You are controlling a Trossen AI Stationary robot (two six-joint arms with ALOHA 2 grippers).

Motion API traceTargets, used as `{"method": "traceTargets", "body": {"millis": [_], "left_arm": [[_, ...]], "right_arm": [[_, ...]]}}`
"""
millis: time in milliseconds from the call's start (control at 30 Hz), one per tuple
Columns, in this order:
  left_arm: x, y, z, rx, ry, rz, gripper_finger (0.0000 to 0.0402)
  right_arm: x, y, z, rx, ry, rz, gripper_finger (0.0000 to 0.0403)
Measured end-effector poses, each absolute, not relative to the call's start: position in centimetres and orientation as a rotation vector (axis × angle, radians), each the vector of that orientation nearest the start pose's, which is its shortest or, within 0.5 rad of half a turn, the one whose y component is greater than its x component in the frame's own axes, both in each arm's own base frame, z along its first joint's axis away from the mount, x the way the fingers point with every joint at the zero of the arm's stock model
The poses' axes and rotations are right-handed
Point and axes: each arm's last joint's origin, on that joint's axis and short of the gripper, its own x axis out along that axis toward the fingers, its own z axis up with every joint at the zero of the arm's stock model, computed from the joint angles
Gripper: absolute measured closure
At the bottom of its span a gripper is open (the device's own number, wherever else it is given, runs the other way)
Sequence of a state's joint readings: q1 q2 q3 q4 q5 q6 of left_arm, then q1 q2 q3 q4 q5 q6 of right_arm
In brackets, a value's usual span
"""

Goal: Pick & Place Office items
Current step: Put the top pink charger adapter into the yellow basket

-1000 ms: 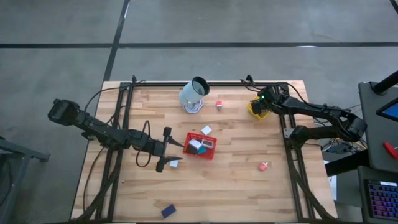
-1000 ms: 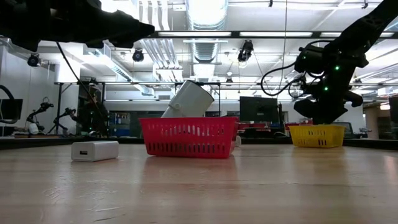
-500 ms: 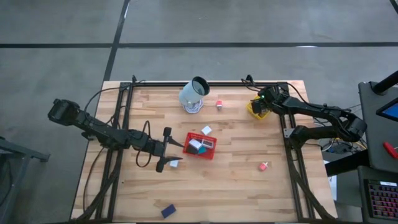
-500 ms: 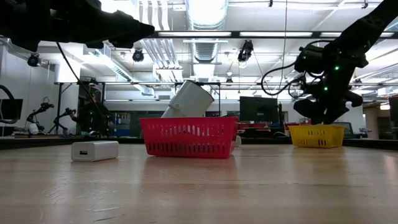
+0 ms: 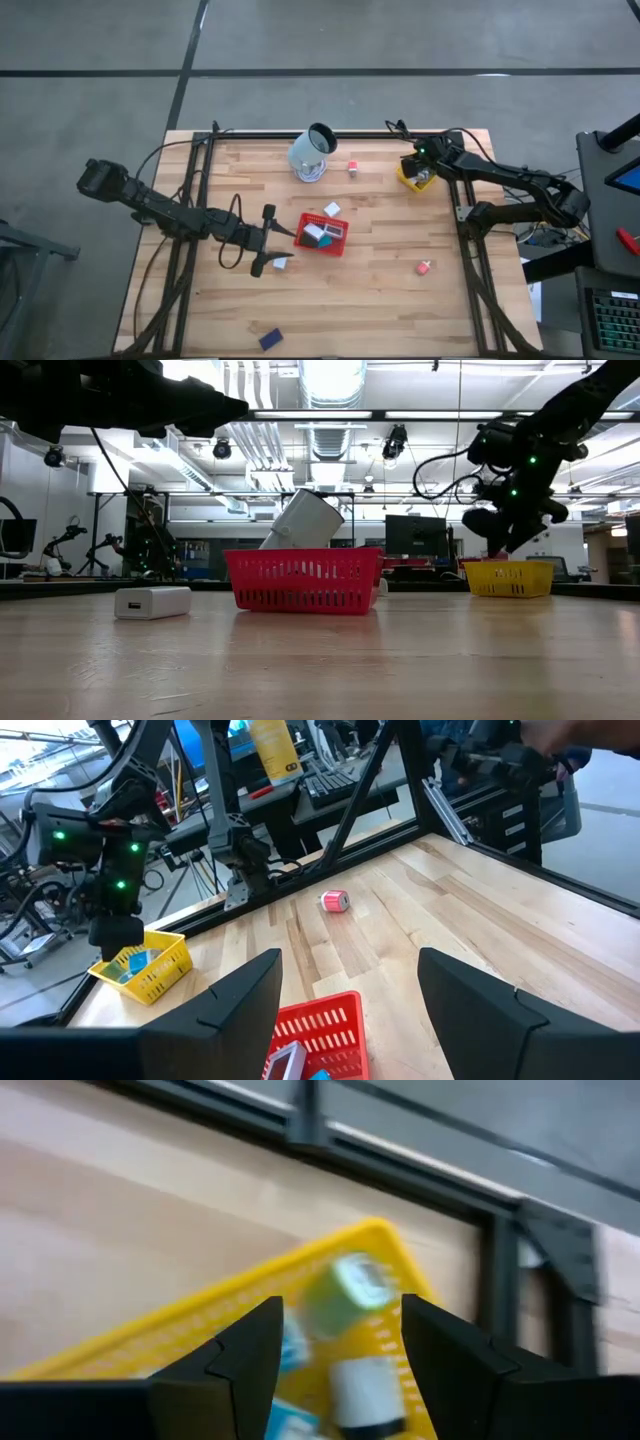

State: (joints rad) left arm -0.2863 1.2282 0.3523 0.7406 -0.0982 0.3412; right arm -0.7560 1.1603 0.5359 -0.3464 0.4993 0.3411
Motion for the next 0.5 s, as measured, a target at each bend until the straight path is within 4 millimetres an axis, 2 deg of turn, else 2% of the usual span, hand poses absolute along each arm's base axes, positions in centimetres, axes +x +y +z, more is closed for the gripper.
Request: {"method": "traceTargets", "body": {"millis": [367, 500], "left_arm": [[22.1, -6.2, 18.9, 0.366, 0.100, -0.208, 0.0162], [22.1, -6.2, 18.9, 0.366, 0.100, -0.208, 0.0162]], "right_arm": [[16.5, -13.8, 18.3, 0.477, 0.695, -0.992, 0.0192], [17.7, -13.0, 17.9, 0.494, 0.696, -0.916, 0.0190]]}}
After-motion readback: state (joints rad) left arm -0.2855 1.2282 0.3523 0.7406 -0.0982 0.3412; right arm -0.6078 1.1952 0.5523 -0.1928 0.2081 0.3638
